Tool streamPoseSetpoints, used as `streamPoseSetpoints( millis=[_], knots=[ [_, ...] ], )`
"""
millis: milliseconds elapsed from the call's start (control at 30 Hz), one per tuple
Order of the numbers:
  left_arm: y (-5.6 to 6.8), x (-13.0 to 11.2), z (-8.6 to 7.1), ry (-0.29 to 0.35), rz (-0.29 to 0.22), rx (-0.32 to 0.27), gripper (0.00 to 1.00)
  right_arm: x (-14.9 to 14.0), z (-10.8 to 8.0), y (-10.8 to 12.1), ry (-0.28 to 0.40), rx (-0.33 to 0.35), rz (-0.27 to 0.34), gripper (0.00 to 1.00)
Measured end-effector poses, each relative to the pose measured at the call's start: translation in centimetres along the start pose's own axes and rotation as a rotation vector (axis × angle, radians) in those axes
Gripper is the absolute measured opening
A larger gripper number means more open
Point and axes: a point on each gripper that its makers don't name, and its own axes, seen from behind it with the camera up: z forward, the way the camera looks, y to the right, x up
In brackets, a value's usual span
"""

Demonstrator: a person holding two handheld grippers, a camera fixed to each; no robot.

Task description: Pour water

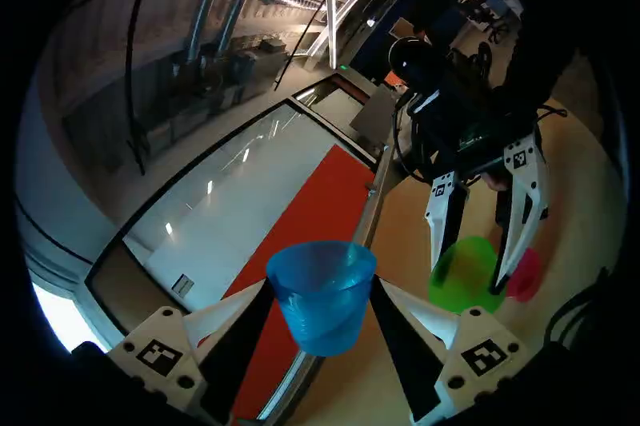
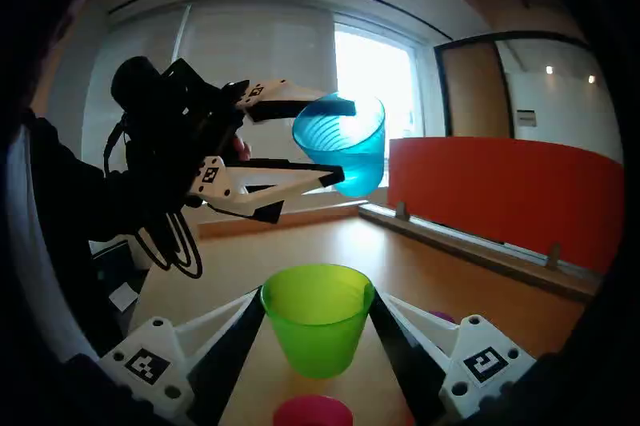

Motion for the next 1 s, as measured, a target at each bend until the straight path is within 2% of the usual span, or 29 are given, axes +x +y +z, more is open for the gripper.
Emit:
streamPoseSetpoints(
  millis=[300,667,1000],
  knots=[
    [-0.25,0.35,0.23,0.002,0.045,0.002,0.84,0.1,0.12,-0.14,0.002,0.002,-0.002,0.93],
    [0.08,0.5,0.33,-0.001,0.109,-0.011,0.84,0.57,0.35,-0.03,0.015,-0.002,-0.002,0.93],
    [-0.06,0.49,0.4,-0.01,0.141,-0.009,0.85,0.37,0.2,0.13,0.015,-0.005,-0.002,0.93]
  ],
)
